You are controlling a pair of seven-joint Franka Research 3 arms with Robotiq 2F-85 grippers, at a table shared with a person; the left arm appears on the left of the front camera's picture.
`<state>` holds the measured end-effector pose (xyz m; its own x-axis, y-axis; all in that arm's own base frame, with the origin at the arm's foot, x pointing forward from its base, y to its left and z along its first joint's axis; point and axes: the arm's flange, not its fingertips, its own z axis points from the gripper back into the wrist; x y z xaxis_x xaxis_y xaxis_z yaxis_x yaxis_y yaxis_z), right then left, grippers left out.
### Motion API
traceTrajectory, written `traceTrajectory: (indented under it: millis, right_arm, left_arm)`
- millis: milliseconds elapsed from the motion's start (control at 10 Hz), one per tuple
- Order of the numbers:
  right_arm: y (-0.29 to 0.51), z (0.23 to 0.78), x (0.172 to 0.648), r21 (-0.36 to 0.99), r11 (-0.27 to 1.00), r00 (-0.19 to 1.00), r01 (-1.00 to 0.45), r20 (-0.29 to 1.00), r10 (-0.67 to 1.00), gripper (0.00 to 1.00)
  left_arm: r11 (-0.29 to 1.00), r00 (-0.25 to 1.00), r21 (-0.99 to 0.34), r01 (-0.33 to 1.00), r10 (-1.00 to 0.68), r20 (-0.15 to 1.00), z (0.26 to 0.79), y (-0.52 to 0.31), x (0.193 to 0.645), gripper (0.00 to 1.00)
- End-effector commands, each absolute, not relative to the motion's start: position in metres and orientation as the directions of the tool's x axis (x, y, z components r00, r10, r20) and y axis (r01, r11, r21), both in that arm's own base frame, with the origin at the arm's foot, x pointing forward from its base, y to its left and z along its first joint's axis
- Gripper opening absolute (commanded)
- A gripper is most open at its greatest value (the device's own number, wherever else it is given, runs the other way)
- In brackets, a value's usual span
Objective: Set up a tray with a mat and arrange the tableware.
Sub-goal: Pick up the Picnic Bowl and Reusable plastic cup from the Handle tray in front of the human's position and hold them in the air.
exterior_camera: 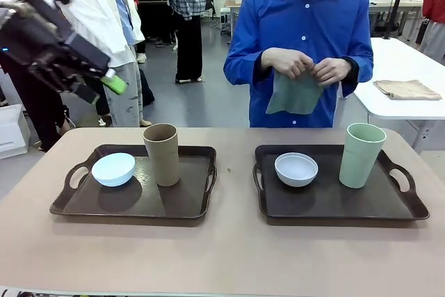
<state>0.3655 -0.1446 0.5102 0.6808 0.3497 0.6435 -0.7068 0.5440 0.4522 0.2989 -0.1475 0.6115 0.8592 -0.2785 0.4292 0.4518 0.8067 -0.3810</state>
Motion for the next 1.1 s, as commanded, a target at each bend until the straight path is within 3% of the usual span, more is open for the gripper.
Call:
traceTrajectory:
  millis: [0, 200, 300, 400, 800, 1000]
  right_arm:
    - [-0.153, 0.509, 0.380, 0.437, 0.477, 0.641, -0.762, 0.607, 0.469, 1.00]
    - [-0.150, 0.507, 0.386, 0.476, 0.379, 0.605, -0.794, 0.556, 0.570, 1.00]
    - [-0.149, 0.507, 0.389, 0.502, 0.354, 0.611, -0.789, 0.582, 0.536, 1.00]
    - [-0.140, 0.503, 0.382, 0.477, 0.425, 0.639, -0.770, 0.574, 0.512, 1.00]
    - [-0.144, 0.504, 0.384, 0.491, 0.411, 0.640, -0.768, 0.563, 0.523, 1.00]
    - [-0.153, 0.501, 0.431, 0.262, 0.284, 0.384, -0.922, 0.710, 0.591, 1.00]
  left_arm:
    - [0.825, 0.869, -0.334, 0.456, -0.333, 0.365, 0.611, -0.185, 0.310, 1.00]
    - [0.844, 0.884, -0.315, 0.435, -0.334, 0.326, 0.605, -0.227, 0.317, 1.00]
    - [0.820, 0.879, -0.354, 0.450, -0.336, 0.339, 0.602, -0.231, 0.320, 1.00]
    - [0.820, 0.869, -0.333, 0.466, -0.355, 0.344, 0.600, -0.216, 0.303, 1.00]
    - [0.813, 0.871, -0.349, 0.467, -0.354, 0.341, 0.600, -0.223, 0.311, 1.00]
    - [0.798, 0.828, -0.280, 0.534, -0.427, 0.364, 0.608, -0.274, 0.332, 1.00]
